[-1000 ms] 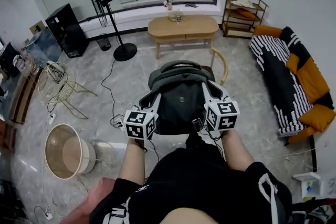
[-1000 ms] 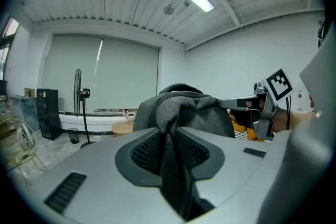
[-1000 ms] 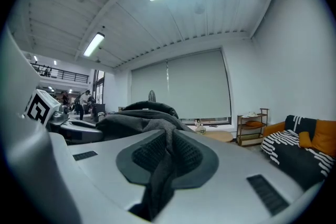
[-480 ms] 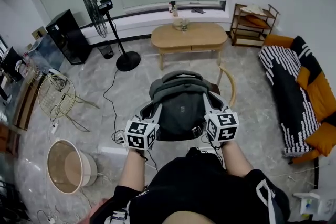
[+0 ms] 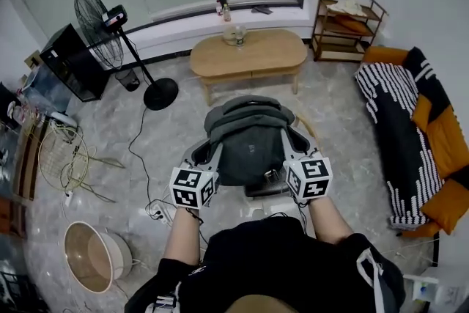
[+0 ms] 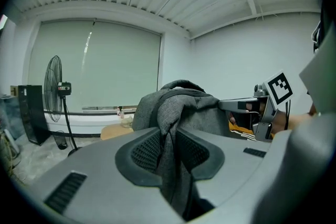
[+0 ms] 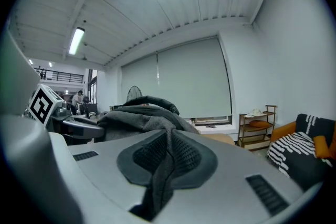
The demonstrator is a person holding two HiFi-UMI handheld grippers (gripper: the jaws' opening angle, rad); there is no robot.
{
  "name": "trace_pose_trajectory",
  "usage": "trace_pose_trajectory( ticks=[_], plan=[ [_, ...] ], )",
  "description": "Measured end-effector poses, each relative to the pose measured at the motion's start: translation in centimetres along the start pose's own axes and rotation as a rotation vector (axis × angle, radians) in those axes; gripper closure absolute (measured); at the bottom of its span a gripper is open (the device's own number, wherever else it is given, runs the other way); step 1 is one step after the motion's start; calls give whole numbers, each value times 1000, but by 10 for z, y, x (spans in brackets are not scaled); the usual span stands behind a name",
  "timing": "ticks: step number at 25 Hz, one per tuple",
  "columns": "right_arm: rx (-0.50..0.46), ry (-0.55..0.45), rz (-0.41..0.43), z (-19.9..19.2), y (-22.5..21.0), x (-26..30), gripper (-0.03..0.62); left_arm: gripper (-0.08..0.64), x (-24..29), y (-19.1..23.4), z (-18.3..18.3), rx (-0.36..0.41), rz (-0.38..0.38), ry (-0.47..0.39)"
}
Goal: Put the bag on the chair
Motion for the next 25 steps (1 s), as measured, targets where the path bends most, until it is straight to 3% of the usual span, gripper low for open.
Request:
trace_pose_trajectory(
  ticks=[7,14,25],
  plan=[
    [29,16,-53,6,-78,56,548,463,103,4,28,24,-43,36],
    [77,61,-146,-7,-107,100,549,463,180,33,35,28,-131,109],
    [160,126,-435,-26,-106,193,551,463,306,128,48,114,-436,212]
  ],
)
Point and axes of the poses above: the fingertips, and each gripper's own axes: x forward along the fingers, y to its left, z out of its top, the point moved 9 cm from there along -x, backward along the fingers, and after that the axes turned 4 degrees about -x, right-handed, at the moved point
